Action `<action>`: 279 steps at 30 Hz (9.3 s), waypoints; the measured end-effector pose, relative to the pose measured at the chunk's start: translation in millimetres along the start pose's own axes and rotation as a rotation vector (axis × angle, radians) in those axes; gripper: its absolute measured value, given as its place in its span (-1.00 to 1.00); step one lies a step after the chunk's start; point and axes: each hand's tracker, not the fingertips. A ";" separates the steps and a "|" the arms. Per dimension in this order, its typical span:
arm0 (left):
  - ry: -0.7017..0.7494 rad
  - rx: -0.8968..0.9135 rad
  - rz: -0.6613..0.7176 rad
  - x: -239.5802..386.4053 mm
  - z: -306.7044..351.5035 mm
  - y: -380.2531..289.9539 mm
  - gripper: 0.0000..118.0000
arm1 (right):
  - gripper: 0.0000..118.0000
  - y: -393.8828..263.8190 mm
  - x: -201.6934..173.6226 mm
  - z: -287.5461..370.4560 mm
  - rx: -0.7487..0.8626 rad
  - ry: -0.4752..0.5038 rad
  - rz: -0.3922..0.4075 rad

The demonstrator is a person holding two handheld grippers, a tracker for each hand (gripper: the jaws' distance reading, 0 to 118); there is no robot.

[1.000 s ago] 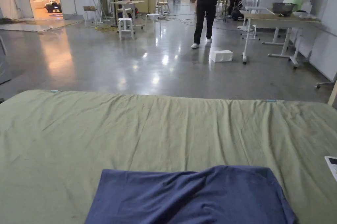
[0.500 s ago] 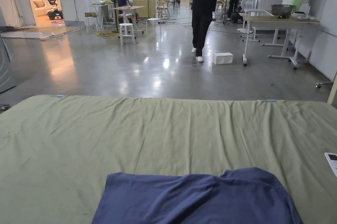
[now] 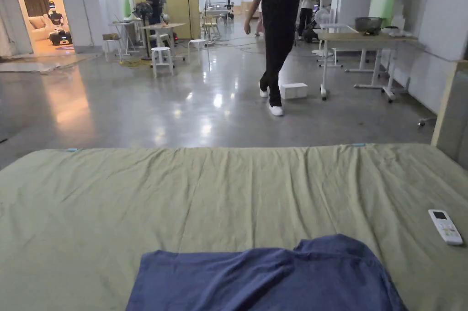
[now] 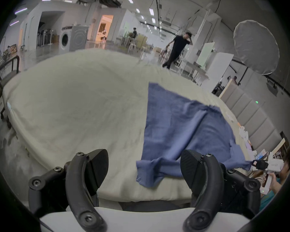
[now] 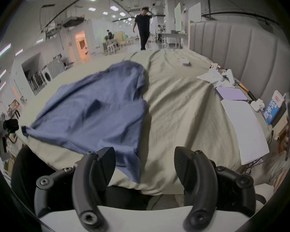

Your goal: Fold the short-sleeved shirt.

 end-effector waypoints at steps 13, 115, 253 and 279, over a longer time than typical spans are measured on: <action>0.150 0.622 -0.307 152.7 160.4 41.1 0.42 | 0.30 65.3 -122.1 139.0 0.503 -0.057 0.135; 0.146 -0.318 -0.354 52.4 -90.6 -38.2 -0.84 | -0.91 -18.4 -10.0 -44.1 -0.088 0.039 -0.065; 0.192 -0.441 -0.475 91.0 -215.8 25.6 -0.86 | 0.26 79.0 -26.4 -99.4 0.015 -0.047 -0.108; 0.079 -0.222 -0.302 49.9 -78.4 20.2 -0.89 | -0.75 58.0 -56.9 -63.5 -0.079 -0.219 0.048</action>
